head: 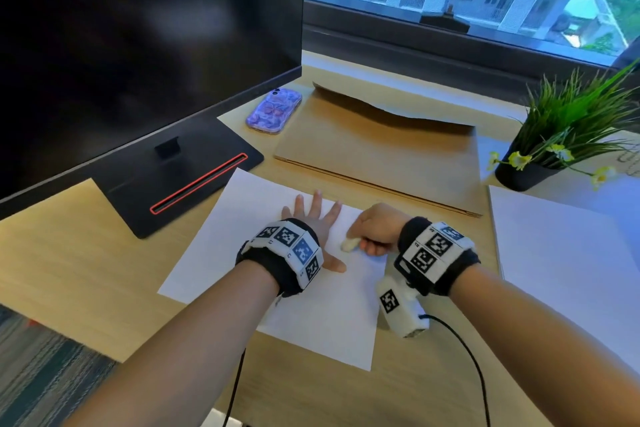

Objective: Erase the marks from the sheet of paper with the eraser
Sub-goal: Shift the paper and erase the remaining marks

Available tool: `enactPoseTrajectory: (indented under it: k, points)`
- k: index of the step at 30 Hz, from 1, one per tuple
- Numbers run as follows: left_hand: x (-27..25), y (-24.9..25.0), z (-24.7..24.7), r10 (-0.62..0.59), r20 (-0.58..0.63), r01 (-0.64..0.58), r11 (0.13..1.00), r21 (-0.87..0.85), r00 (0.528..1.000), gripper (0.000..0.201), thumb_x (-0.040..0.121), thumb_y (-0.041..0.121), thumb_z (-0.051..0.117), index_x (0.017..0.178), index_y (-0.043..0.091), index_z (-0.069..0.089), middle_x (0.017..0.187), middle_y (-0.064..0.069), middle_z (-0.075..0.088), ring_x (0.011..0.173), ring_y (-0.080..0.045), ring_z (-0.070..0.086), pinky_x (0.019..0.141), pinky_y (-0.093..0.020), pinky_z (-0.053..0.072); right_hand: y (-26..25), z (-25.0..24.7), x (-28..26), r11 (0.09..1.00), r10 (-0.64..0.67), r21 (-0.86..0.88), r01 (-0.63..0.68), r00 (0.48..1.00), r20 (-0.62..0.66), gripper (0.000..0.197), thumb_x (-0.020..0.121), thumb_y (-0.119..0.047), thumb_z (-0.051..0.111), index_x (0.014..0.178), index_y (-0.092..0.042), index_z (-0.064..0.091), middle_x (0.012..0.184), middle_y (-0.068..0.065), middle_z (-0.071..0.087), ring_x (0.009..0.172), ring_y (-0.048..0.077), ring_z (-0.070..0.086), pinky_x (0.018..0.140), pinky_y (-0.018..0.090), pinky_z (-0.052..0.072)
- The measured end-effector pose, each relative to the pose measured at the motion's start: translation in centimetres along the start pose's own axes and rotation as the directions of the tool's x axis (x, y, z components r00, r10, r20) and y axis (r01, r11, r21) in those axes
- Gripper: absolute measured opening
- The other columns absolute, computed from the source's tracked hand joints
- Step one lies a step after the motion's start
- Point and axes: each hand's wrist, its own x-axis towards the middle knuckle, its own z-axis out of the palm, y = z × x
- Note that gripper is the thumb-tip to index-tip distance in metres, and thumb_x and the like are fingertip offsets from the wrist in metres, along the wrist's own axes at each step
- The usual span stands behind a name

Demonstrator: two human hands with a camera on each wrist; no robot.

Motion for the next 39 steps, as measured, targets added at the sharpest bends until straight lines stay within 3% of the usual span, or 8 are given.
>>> enactPoseTrajectory:
  k: [4,8,13,18,22,27,34,39]
  points:
    - [-0.3,0.1,0.0,0.002,-0.007,-0.002,1.0,-0.002,1.0,0.118,0.073,0.067,0.062,0.146,0.029,-0.021,0.153,-0.01,-0.03,0.141,-0.041,-0.016,0.114,-0.056,0.004,-1.2,-0.9,2.5,0.978,0.045,0.208,-0.01,0.985,-0.164,0.026,0.096,-0.013,0.048,0.072,-0.004,0.052,0.053,0.006,0.049,0.045,0.015,0.042,0.046,0.023,0.035]
    - [-0.4,-0.1,0.2,0.012,-0.012,-0.012,1.0,-0.009,1.0,0.118,0.073,0.067,0.063,0.146,0.03,-0.022,0.152,-0.01,-0.031,0.142,-0.04,-0.016,0.114,-0.056,0.003,-1.0,-0.9,3.1,0.954,0.01,0.288,0.083,0.951,-0.308,0.024,0.095,-0.014,0.048,0.074,-0.005,0.054,0.053,0.007,0.053,0.045,0.018,0.046,0.049,0.028,0.04]
    - [-1.0,-0.6,0.3,0.046,-0.035,-0.048,0.996,-0.076,0.998,0.114,0.073,0.059,0.069,0.149,0.031,-0.011,0.154,-0.006,-0.027,0.143,-0.036,-0.016,0.114,-0.056,0.002,1.0,-1.0,0.7,0.934,-0.064,0.331,0.135,0.974,-0.218,0.015,0.094,-0.011,0.05,0.08,-0.008,0.055,0.054,0.005,0.05,0.039,0.013,0.042,0.037,0.021,0.033]
    - [-1.5,1.0,0.8,-0.048,-0.088,0.024,0.966,-0.257,0.995,0.088,0.083,0.05,0.063,0.149,0.034,0.007,0.156,0.003,-0.021,0.144,-0.029,-0.015,0.107,-0.068,0.008,2.3,0.2,-1.7,0.986,-0.056,0.152,0.061,0.998,-0.035,0.013,0.092,-0.011,0.053,0.08,-0.007,0.055,0.055,0.005,0.051,0.039,0.012,0.04,0.036,0.02,0.032]
    - [-1.6,2.4,1.0,-0.07,-0.04,0.057,0.966,-0.252,0.997,0.098,0.083,0.053,0.062,0.149,0.033,-0.008,0.155,0.002,-0.023,0.143,-0.033,-0.016,0.103,-0.075,0.008,1.8,0.2,-0.8,0.991,-0.067,0.109,0.078,0.992,-0.109,0.015,0.093,-0.012,0.052,0.08,-0.006,0.056,0.051,0.004,0.052,0.037,0.011,0.043,0.036,0.02,0.034]
    - [-1.6,2.1,0.7,-0.059,0.001,0.057,0.963,-0.262,0.998,0.101,0.082,0.053,0.063,0.149,0.035,-0.01,0.155,0.002,-0.025,0.143,-0.033,-0.019,0.099,-0.078,0.009,0.7,-0.5,0.9,0.973,-0.084,0.175,0.15,0.937,-0.338,0.014,0.094,-0.015,0.049,0.085,-0.008,0.057,0.051,0.004,0.054,0.038,0.013,0.045,0.036,0.02,0.036]
    - [-1.6,2.3,0.6,-0.059,0.027,0.064,0.967,-0.247,0.998,0.103,0.082,0.052,0.064,0.148,0.037,-0.013,0.154,0.002,-0.028,0.142,-0.034,-0.02,0.097,-0.08,0.009,2.1,-0.3,-0.9,0.997,-0.065,0.025,0.067,0.993,-0.094,0.012,0.093,-0.016,0.053,0.085,-0.01,0.058,0.053,0.002,0.051,0.038,0.01,0.041,0.039,0.021,0.032]
    - [-1.7,2.2,0.6,-0.064,0.031,0.069,0.972,-0.224,0.997,0.101,0.082,0.054,0.062,0.147,0.038,-0.014,0.154,0.002,-0.028,0.142,-0.033,-0.02,0.097,-0.08,0.011,0.7,-0.3,1.6,0.976,-0.1,0.147,0.162,0.929,-0.355,0.014,0.096,-0.019,0.049,0.101,-0.008,0.057,0.05,0.002,0.053,0.036,0.01,0.045,0.037,0.02,0.036]
